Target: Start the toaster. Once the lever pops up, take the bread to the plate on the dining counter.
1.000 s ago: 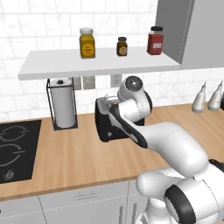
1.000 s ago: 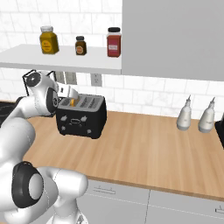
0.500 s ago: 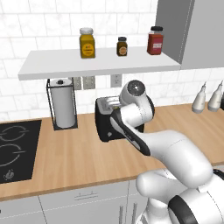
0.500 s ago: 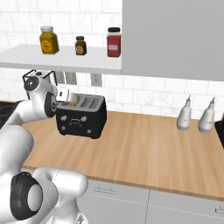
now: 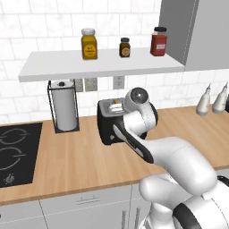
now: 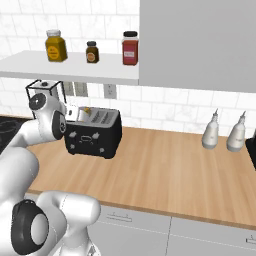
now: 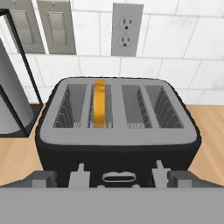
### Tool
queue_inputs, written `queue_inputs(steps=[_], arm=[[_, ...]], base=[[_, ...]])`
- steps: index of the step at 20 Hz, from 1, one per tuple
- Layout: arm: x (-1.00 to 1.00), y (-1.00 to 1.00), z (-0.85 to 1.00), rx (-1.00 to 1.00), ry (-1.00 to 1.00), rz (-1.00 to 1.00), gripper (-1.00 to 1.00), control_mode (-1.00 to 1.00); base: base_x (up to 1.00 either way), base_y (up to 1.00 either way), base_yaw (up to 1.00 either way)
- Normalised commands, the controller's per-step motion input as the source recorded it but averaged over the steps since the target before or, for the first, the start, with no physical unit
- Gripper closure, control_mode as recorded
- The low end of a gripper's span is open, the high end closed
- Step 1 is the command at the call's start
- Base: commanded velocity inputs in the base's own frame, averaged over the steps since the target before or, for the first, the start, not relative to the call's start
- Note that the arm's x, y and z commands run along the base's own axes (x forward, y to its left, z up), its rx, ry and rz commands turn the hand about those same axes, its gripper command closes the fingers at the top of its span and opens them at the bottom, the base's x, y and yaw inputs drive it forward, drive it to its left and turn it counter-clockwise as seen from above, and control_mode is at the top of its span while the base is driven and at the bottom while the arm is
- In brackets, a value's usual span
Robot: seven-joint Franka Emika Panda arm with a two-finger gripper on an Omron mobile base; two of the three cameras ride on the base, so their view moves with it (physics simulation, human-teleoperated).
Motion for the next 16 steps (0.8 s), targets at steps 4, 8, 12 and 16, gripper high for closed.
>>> queue_inputs(steps=[4,8,12,16], arm=[[0.1,0.0,0.0,0.0,0.02,0.0,-1.0,-1.0],[0.29,0.0,0.0,0.03,0.06,0.0,-1.0,-1.0],[0.35,0.0,0.0,0.0,0.05,0.0,-1.0,-1.0],[0.23,0.0,-0.11,0.0,0.01,0.0,-1.0,-1.0]], base=[[0.0,0.0,0.0],[0.0,0.0,0.0],[0.0,0.0,0.0],[0.0,0.0,0.0]])
